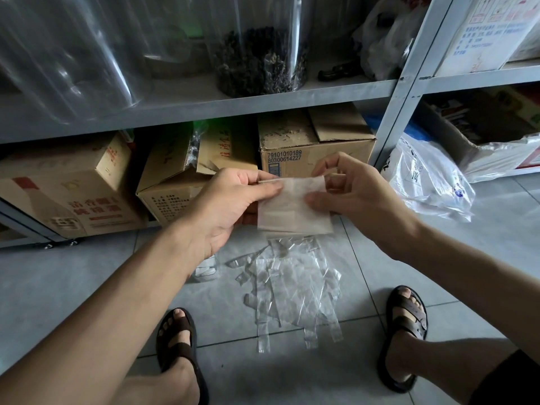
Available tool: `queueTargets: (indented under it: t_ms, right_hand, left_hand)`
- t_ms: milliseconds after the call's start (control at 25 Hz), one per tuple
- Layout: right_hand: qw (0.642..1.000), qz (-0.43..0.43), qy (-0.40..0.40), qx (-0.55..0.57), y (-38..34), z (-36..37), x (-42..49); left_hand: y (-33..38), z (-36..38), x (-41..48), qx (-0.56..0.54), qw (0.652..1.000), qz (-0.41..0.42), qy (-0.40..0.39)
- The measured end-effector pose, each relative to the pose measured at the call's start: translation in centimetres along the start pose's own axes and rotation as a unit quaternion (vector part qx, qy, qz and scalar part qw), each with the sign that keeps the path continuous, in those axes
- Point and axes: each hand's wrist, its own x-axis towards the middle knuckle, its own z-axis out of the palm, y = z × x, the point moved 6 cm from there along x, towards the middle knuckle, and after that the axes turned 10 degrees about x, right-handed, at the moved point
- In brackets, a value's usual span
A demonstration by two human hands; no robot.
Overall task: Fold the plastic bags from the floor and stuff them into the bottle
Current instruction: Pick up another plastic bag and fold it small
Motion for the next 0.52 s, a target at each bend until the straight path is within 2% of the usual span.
queueTargets:
  t_ms: [240,360,520]
  right_hand:
    - [0.999,-0.011,0.029,-0.022,-0.15,-0.47,0.23]
    - [0.999,0.002,0.019,-0.042,0.09,-0.29,0.17]
    - [0.999,0.035,0.024,-0.007,0.32,-0.03,0.04]
  left_hand:
    - [-0.06,-0.30,0.02,-0.031,0.999,-0.017,0.021]
    - [-0.20,-0.55,0.19,0.012,1.000,0.001,0.026]
    - [0.01,-0.31,0.16,0.080,0.995,0.050,0.030]
